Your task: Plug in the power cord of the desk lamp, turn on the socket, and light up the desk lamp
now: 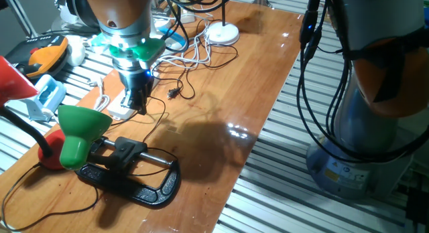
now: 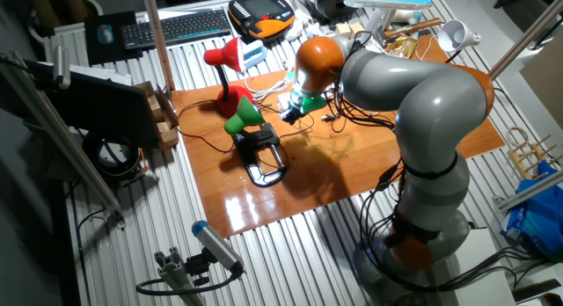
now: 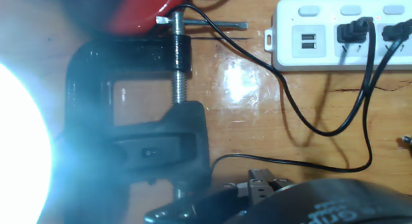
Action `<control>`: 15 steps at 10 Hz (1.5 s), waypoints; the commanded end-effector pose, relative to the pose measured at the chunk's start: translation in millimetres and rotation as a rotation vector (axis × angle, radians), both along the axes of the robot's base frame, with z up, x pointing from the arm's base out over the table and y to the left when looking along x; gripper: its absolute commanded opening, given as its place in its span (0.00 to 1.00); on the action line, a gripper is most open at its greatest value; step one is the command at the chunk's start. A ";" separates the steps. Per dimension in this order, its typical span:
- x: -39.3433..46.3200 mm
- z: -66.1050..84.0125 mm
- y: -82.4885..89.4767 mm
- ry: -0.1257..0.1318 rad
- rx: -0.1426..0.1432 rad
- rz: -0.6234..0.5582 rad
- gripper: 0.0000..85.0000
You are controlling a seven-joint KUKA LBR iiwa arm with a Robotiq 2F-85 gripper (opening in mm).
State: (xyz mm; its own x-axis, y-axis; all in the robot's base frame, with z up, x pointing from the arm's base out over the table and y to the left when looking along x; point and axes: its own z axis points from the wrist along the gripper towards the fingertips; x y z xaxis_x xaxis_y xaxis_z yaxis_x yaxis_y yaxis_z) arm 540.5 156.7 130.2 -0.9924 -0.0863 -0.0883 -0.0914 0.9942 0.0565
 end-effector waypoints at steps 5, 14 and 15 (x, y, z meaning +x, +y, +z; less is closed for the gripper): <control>1.3 0.2 0.5 0.016 0.021 -0.013 0.00; 2.8 8.7 -8.9 0.031 -0.034 0.024 0.00; 8.2 20.9 -24.6 0.048 -0.020 0.039 0.00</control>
State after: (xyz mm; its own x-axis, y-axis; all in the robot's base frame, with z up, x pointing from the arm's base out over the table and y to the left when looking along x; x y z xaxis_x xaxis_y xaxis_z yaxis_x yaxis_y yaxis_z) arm 549.7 138.5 148.7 -0.9913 -0.1259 -0.0377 -0.1275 0.9910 0.0419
